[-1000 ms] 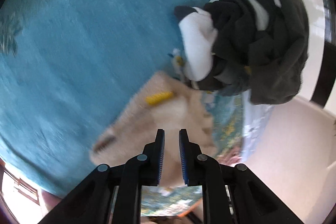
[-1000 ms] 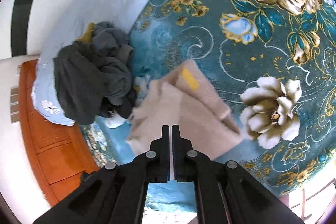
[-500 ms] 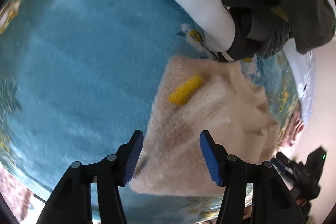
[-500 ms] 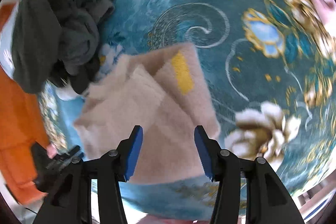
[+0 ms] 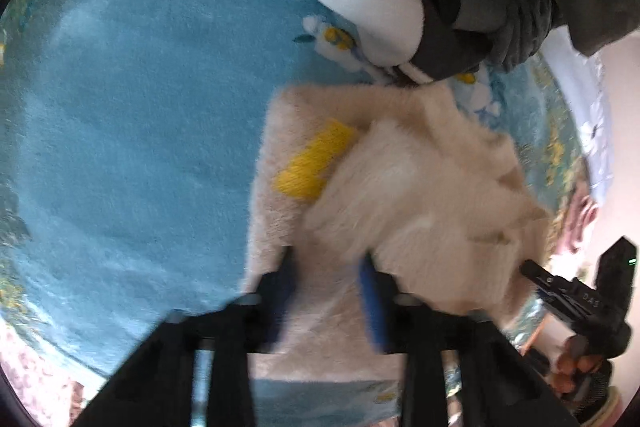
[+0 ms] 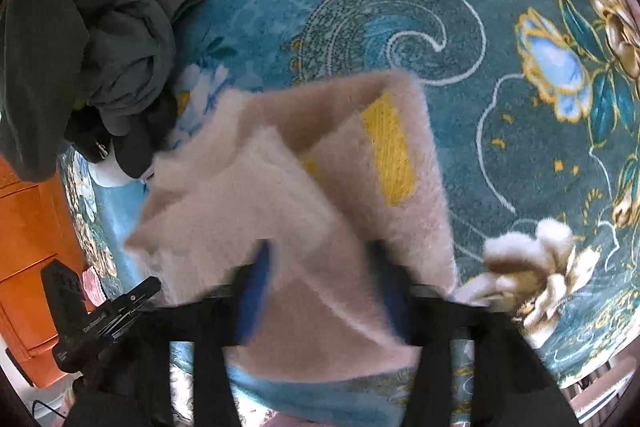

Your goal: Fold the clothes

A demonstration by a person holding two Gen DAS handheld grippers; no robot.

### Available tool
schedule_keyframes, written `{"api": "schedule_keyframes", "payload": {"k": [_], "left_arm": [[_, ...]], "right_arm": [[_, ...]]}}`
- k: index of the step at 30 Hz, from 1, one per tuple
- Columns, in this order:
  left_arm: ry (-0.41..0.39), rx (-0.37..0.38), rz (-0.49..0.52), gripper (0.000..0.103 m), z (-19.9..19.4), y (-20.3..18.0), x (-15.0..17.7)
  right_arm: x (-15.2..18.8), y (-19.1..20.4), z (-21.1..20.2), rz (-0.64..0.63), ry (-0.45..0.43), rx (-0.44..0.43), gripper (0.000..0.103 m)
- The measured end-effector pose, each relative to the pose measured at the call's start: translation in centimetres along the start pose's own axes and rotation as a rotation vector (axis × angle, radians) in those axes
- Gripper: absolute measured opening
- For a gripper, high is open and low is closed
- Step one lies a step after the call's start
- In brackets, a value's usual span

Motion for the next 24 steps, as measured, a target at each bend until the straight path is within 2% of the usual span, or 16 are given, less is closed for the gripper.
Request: {"api": "schedule_keyframes", "payload": {"k": [1, 4, 6, 9, 12, 14, 17, 19, 22, 24], "left_arm": [[-0.004, -0.003, 0.008, 0.016, -0.1, 0.0, 0.2], [-0.034, 0.020, 0.042, 0.014, -1.3, -0.6, 0.5], [-0.102, 0.098, 0.050, 0.014, -3.6, -1.3, 0.3], [-0.199, 0.200, 0.051, 0.014, -6.8, -2.0, -0.6], [-0.199, 0.181, 0.047, 0.014, -6.3, -2.1, -2.8], [-0.150, 0.114, 0.036, 0.014, -4.2, -1.7, -3.6], [-0.070, 0.020, -0.002, 0.015, -0.7, -1.0, -4.5], [-0.076, 0.066, -0.077, 0.020, -0.8, -0.5, -4.8], [-0.112, 0.116, -0.108, 0.029, -2.0, -0.2, -4.5], [-0.133, 0.076, -0.102, 0.031, -2.9, 0.7, -3.9]], "right_arm": [[0.1, 0.1, -0.1, -0.012, 0.005, 0.005, 0.018], [0.4, 0.5, -1.0, -0.051, -0.006, -0.003, 0.012], [0.1, 0.4, -2.5, -0.058, -0.044, -0.025, 0.011], [-1.2, -0.5, -6.1, -0.014, -0.152, -0.083, 0.010], [-2.6, -1.0, -6.8, -0.004, -0.183, -0.077, 0.010], [-3.2, -0.7, -5.9, -0.021, -0.172, -0.041, 0.010], [-3.9, -0.7, -2.8, -0.017, -0.096, 0.040, 0.010], [-4.0, -1.3, -1.8, 0.013, -0.061, 0.070, 0.013], [-3.7, -2.1, -2.6, 0.030, -0.100, 0.084, 0.014], [-3.4, -3.1, -3.3, 0.031, -0.129, 0.123, 0.019]]}}
Point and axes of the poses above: each gripper's, at about its wrist camera, not at the fingertips, and z roughly the way its jaws point, y to its left, x to its underside, the point moved 4 cm from there along z, roughly the way its jaws point, and after that the axes turned 13 degrees about x, right-handed, at the moved point
